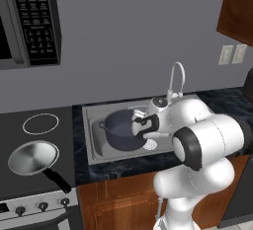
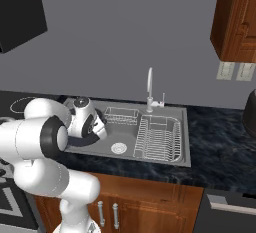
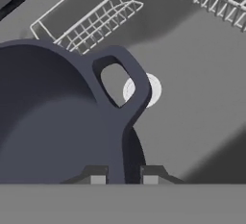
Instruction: Move the pot and pan from the stove into the sink.
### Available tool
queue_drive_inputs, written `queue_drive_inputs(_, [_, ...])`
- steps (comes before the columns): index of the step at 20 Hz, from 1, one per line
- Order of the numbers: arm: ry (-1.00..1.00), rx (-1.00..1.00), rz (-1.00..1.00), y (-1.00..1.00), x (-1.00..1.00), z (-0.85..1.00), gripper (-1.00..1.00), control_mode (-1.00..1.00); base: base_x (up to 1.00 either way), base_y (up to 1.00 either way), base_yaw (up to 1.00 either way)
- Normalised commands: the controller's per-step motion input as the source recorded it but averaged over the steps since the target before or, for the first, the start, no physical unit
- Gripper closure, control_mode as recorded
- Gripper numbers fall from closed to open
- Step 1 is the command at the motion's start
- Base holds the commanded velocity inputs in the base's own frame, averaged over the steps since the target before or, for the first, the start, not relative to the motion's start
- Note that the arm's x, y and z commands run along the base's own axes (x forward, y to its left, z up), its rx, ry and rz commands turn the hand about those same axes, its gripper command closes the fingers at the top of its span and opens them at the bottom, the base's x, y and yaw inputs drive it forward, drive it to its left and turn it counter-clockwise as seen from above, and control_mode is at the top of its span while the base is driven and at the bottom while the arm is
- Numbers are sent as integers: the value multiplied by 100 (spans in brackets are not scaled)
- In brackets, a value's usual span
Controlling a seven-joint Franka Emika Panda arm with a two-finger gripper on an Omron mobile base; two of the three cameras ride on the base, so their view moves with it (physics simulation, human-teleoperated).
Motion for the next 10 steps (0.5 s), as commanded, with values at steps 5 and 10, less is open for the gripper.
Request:
queue_drive_inputs(5, [0,-7,0,3,0,-30,100,-100,0,0,0])
queue_drive_inputs(10, [0,-5,0,1,0,-22,100,-100,0,0,0])
